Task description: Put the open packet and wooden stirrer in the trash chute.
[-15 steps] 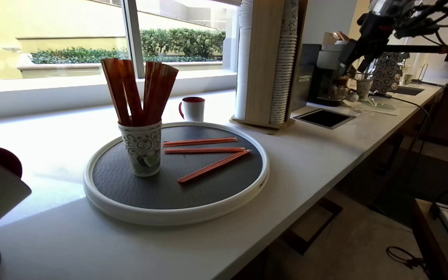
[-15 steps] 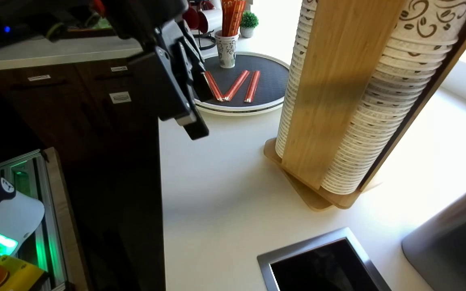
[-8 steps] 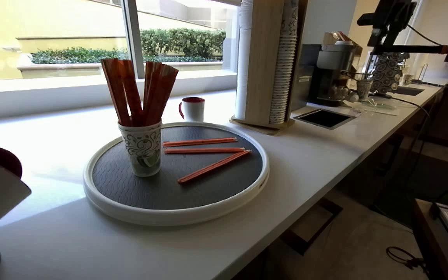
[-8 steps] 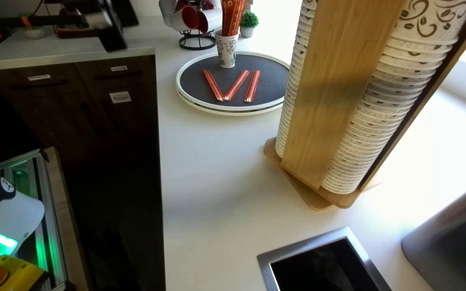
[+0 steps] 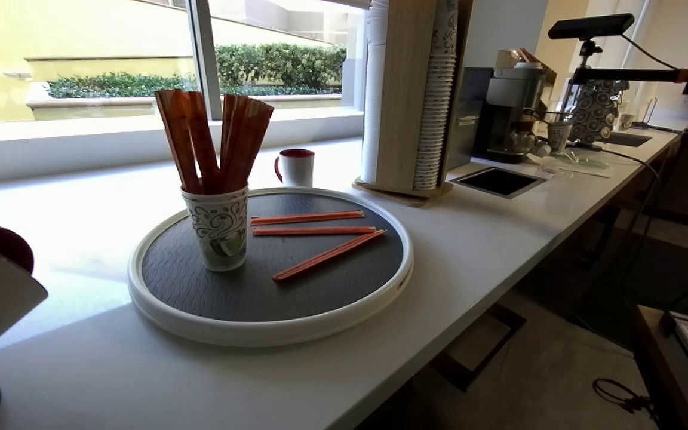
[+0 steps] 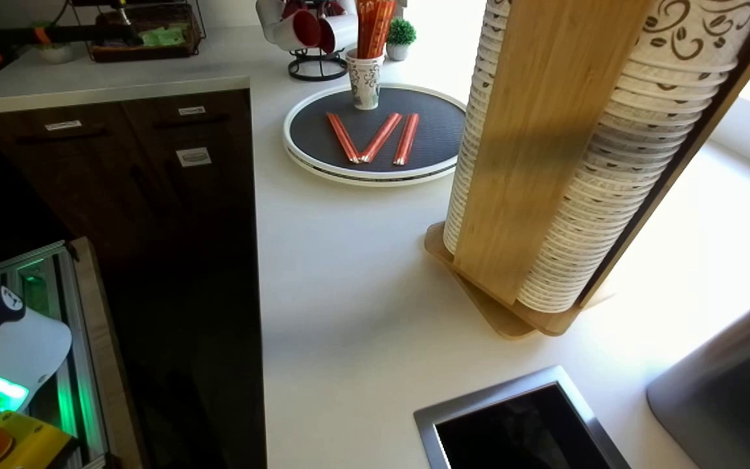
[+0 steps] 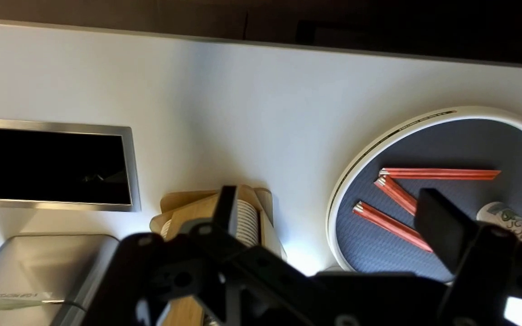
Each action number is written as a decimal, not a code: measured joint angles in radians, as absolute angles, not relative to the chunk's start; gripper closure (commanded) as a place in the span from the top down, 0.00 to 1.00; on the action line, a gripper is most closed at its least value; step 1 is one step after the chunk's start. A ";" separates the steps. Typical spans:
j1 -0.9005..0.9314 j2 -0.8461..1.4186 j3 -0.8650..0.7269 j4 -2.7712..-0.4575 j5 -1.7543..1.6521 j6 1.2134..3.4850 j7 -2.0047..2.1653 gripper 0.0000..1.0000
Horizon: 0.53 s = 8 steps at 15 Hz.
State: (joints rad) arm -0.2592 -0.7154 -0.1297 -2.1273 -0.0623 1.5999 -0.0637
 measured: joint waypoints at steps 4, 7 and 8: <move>-0.257 -0.704 -0.133 -2.127 -0.062 1.600 -0.066 1.00; -0.257 -0.704 -0.133 -2.127 -0.062 1.600 -0.066 1.00; -0.256 -0.704 -0.133 -2.127 -0.062 1.600 -0.066 1.00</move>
